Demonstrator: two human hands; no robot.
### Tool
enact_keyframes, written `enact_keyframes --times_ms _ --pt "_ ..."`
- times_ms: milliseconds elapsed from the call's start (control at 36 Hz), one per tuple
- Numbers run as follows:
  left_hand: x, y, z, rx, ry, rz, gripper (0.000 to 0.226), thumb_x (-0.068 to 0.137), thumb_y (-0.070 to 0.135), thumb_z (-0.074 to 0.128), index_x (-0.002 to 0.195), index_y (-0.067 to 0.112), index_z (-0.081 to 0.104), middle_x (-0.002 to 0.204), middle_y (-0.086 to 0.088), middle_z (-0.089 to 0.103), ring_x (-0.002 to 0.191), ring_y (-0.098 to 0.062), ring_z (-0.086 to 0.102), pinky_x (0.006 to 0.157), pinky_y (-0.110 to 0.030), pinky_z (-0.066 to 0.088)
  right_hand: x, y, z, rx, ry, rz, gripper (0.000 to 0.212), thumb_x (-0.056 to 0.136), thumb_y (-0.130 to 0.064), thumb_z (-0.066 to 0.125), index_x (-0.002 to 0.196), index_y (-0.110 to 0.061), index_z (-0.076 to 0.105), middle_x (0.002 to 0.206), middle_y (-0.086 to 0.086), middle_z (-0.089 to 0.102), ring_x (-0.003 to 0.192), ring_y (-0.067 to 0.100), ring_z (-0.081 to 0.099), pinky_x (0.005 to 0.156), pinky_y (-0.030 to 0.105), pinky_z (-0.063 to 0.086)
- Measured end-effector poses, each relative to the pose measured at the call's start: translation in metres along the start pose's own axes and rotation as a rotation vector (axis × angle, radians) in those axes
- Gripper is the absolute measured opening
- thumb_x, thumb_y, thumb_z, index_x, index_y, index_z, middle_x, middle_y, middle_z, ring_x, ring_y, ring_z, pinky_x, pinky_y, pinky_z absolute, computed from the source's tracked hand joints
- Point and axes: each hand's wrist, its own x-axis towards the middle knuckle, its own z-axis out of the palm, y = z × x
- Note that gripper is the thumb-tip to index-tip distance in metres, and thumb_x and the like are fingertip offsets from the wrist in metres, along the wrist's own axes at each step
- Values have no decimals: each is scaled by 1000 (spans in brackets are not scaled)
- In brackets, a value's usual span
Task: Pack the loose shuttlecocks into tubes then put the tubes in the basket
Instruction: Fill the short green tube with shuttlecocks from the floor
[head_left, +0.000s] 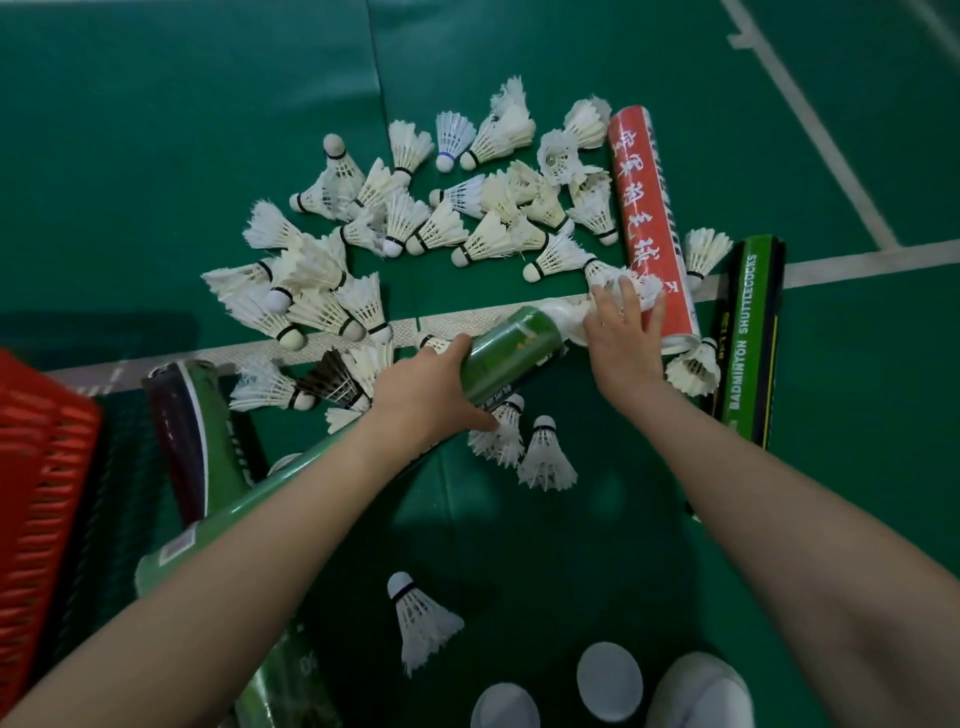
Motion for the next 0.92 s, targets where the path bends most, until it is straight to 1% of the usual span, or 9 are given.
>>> enact_keyframes --times_ms 56,167,250,333,444,583,750,861,917 --pt "-8 -6 1 -3 12 -11 92 64 67 71 137 32 28 102 -1 55 84 -23 56 64 -29 44 -4 -5 -4 238 165 35 9 91 -12 55 100 -9 55 156 10 23 147 33 4 114 62 0" --pt "-24 -23 -2 -54 -8 -30 98 62 72 68 140 32 25 101 1 55 87 -22 55 69 -31 48 -24 -22 -25 826 364 151 17 91 -20 57 84 -8 47 147 13 36 142 32 18 114 49 18" --pt "-40 -34 -5 -77 8 -39 101 62 72 67 143 33 21 107 -1 56 93 -24 56 74 -34 50 -42 -32 -44 1325 220 276 19 93 -24 56 103 -8 51 135 8 45 126 22 43 100 35 43" --pt "-58 -40 -7 -76 36 -15 100 62 72 68 143 33 21 111 -1 56 96 -24 57 77 -34 49 -59 -38 -51 1641 62 370 25 92 -31 58 108 -11 57 118 15 59 105 20 57 92 35 47" --pt "-80 -46 -5 -83 42 16 100 63 71 68 144 36 19 121 0 54 101 -24 57 83 -36 50 -73 -43 -53 1790 53 375 5 93 -24 57 94 -20 54 97 3 61 90 13 54 73 21 42" --pt "-100 -49 -1 -123 42 22 103 64 71 67 147 38 15 128 5 50 109 -21 55 87 -36 49 -79 -47 -59 1841 127 404 26 78 -36 65 99 -29 50 118 14 57 105 27 57 93 39 48" --pt "-114 -60 1 -144 91 42 102 64 72 66 146 40 15 124 6 51 106 -20 56 85 -38 51 -86 -51 -70 1901 188 327 28 80 -31 64 106 -36 54 129 10 53 120 27 53 103 44 45" --pt "-117 -64 2 -116 95 51 101 65 71 66 146 40 15 121 5 52 106 -20 56 84 -36 50 -93 -57 -74 1824 99 138 22 93 -18 56 114 -20 55 112 -4 57 95 -4 59 81 18 51" --pt "-118 -63 3 -100 98 65 99 65 71 65 145 41 14 119 6 53 106 -21 56 84 -37 50 -95 -64 -77 1782 31 60 22 96 -14 51 117 -17 56 105 -6 59 80 -6 60 75 17 51"
